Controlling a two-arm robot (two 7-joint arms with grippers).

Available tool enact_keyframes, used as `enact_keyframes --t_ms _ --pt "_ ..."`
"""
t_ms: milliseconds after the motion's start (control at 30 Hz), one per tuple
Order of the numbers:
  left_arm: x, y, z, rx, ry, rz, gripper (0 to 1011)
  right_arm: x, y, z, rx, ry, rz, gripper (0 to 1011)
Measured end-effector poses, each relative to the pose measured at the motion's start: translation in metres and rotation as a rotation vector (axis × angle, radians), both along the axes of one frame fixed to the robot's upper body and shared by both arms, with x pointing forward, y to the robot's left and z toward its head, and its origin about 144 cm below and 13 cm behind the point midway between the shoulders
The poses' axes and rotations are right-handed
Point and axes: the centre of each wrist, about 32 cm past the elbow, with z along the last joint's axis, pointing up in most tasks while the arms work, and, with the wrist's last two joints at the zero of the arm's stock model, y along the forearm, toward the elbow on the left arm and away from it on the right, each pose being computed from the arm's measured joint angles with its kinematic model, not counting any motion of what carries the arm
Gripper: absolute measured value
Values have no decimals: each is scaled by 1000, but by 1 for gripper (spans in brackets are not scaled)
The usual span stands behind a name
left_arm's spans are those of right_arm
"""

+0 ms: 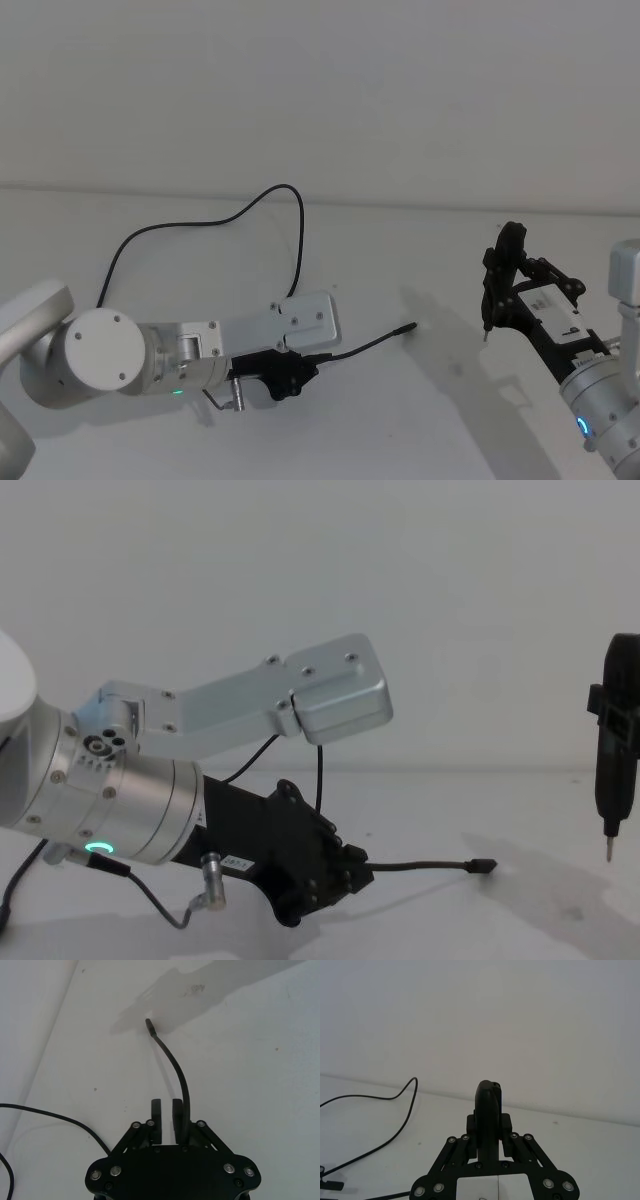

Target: Pick up the data cable with the one hand.

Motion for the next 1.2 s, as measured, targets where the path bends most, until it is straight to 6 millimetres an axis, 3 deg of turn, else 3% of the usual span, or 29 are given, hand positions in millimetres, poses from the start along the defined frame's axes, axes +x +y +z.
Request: enact_keyframes --t_ms 200,1200 --pt "0 0 0 0 0 1 4 0 0 0 0 0 0 268" --pt "-1 3 1 -19 -27 -15 0 1 -1 3 3 -15 6 268"
